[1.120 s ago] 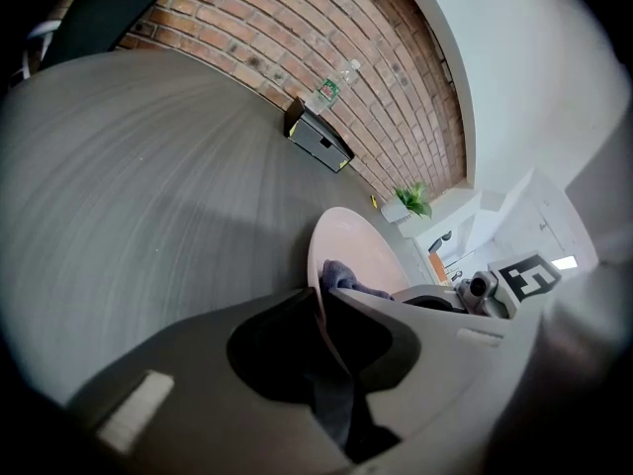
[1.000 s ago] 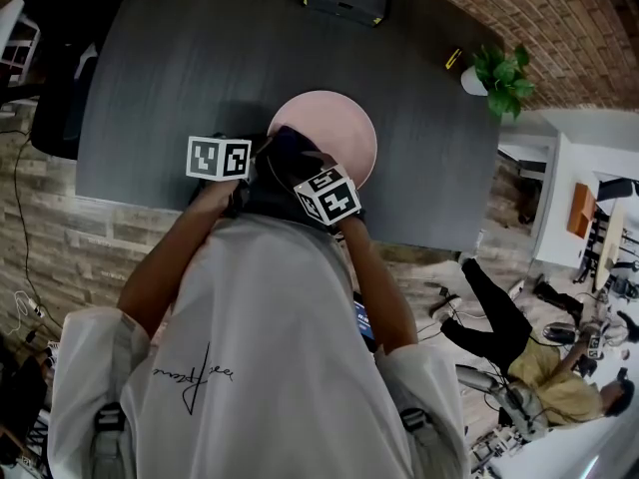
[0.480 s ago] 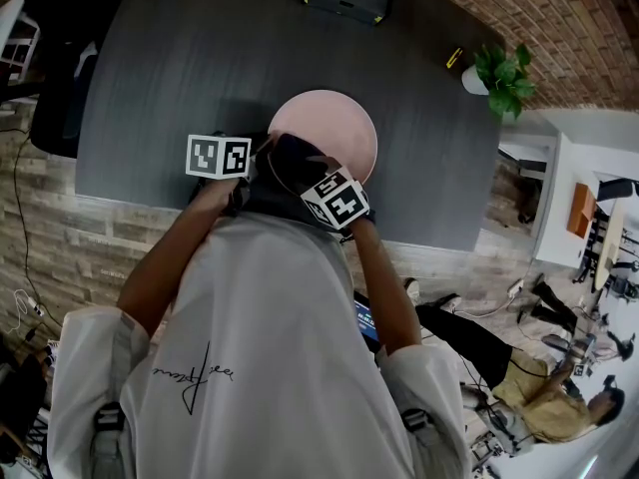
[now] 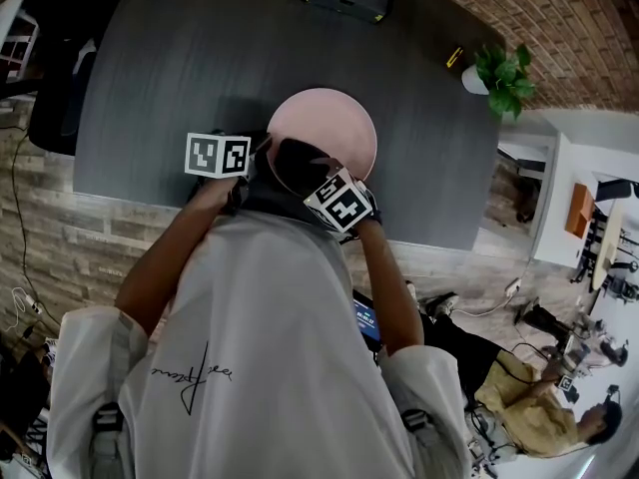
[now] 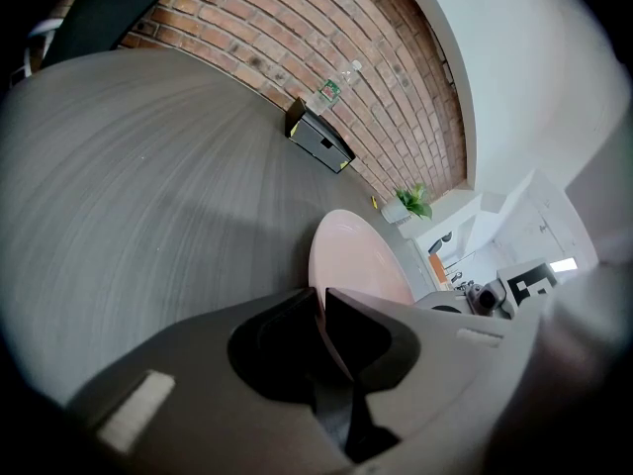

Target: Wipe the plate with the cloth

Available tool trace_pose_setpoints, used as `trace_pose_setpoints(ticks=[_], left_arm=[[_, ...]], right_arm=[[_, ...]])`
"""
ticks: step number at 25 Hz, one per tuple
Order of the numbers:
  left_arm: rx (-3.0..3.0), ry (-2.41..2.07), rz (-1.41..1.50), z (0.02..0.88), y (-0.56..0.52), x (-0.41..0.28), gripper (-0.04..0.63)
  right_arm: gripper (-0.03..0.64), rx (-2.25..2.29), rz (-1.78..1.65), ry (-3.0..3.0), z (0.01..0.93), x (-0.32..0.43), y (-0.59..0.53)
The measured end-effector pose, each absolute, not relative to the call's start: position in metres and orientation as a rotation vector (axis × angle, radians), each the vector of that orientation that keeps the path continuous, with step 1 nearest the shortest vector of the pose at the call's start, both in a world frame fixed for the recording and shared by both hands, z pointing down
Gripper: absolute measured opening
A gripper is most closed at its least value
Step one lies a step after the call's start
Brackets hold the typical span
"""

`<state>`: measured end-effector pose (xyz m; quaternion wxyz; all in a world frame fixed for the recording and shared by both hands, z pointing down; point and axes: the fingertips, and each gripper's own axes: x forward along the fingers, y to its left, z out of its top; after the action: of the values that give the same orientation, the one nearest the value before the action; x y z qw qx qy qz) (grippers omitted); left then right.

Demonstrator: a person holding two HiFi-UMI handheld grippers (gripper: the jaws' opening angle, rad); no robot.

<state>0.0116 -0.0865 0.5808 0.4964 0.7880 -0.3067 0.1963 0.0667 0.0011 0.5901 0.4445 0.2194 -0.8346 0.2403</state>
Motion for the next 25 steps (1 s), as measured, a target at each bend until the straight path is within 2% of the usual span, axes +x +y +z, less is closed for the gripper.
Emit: trace_pose_setpoints(ticks=[25], left_arm=[[1.916,-0.737,0.467,0.58,-0.088,0.012,0.051]], right_arm=[[0.141,0.538,0.615,-1.973,0.589,0.111,0.012]])
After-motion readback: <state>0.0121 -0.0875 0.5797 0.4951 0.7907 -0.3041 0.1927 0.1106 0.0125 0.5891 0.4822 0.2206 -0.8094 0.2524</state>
